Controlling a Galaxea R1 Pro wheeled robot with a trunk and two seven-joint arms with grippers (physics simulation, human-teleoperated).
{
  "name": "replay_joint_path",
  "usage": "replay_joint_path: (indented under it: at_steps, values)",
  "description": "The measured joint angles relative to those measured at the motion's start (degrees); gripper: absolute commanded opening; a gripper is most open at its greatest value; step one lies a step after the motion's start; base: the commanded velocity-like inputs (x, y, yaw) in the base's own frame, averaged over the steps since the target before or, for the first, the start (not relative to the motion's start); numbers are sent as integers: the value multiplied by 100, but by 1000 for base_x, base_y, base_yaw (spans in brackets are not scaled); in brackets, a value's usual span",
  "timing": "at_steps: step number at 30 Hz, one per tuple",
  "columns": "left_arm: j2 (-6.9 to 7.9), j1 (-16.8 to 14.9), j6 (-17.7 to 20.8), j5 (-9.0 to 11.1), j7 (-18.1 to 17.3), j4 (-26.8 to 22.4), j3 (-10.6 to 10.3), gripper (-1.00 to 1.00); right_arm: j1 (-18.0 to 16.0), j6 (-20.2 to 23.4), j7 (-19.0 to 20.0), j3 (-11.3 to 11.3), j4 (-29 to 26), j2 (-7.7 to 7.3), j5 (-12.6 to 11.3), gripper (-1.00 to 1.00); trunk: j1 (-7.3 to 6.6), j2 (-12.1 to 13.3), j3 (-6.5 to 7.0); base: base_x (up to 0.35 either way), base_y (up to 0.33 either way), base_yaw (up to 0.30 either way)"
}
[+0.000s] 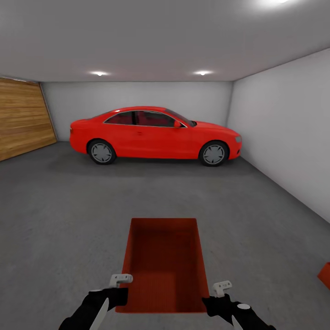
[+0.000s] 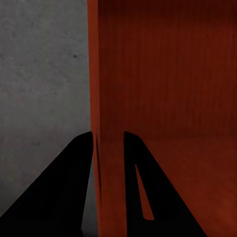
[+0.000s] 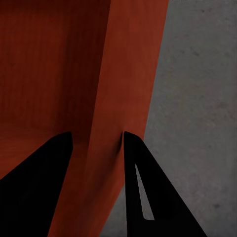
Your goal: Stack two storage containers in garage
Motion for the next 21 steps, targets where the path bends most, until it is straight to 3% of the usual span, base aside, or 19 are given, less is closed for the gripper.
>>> replay_joint_path:
  at_steps: [6,21]
  values:
    - [0,0,1,0,0,0,0,-100,0,1,0,1,0,0,-1,-100,-2,0,0,157,0,0]
    - [-1,0,1,-2,0,0,1,-100,0,1,0,2,0,-1,-3,-100,0,0,0,15,0,0]
